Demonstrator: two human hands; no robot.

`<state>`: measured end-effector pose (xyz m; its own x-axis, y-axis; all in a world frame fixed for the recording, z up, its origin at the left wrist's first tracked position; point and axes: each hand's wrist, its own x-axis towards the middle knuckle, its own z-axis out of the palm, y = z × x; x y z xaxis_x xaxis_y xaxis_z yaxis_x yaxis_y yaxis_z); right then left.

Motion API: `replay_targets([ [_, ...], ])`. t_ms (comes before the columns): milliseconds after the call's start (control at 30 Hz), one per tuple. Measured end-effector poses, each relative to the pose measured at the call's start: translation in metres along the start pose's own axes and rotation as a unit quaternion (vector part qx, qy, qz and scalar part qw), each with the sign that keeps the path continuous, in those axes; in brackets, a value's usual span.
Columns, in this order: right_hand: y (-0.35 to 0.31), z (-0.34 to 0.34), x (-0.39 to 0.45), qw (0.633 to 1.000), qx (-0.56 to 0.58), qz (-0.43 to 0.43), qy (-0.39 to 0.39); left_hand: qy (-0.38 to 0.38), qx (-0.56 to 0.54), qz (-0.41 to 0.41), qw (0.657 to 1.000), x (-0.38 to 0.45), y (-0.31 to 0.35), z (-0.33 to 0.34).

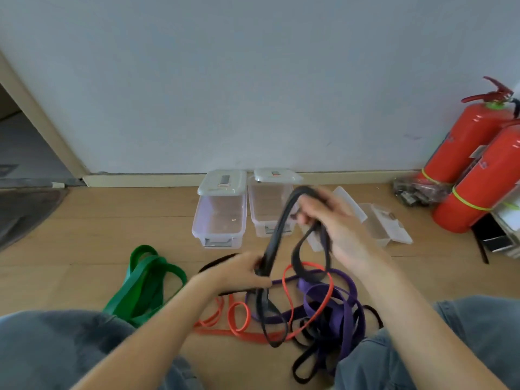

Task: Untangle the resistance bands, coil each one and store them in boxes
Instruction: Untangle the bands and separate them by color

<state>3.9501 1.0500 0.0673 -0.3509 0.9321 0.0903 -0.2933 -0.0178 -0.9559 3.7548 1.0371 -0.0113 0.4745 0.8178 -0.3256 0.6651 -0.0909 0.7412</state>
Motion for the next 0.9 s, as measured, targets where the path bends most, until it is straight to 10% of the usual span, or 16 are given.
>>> replay_targets([
  [67,0.0,-0.011,0.002,0.993,0.072,-0.045,0.076,0.006,-0.025,-0.038,0.999,0.0,-0.015,0.018],
  [167,0.02,-0.03,-0.001,0.98,-0.111,-0.006,0.165,0.074,-0.013,-0.076,0.994,-0.002,-0.022,0.0],
  [300,0.057,-0.049,-0.012,0.856,-0.462,0.233,-0.002,0.216,-0.318,-0.056,0.922,-0.017,0.017,-0.066],
  [500,0.093,0.014,-0.014,0.93,-0.276,0.182,-0.161,0.144,-0.381,0.016,0.913,-0.025,0.096,-0.074],
  [667,0.117,0.053,-0.011,0.935,-0.272,0.133,-0.183,0.169,-0.531,0.055,0.829,-0.033,0.114,-0.09],
  [900,0.119,0.058,0.005,0.968,-0.204,0.132,0.067,0.181,-0.683,0.04,0.707,-0.037,0.111,-0.096],
])
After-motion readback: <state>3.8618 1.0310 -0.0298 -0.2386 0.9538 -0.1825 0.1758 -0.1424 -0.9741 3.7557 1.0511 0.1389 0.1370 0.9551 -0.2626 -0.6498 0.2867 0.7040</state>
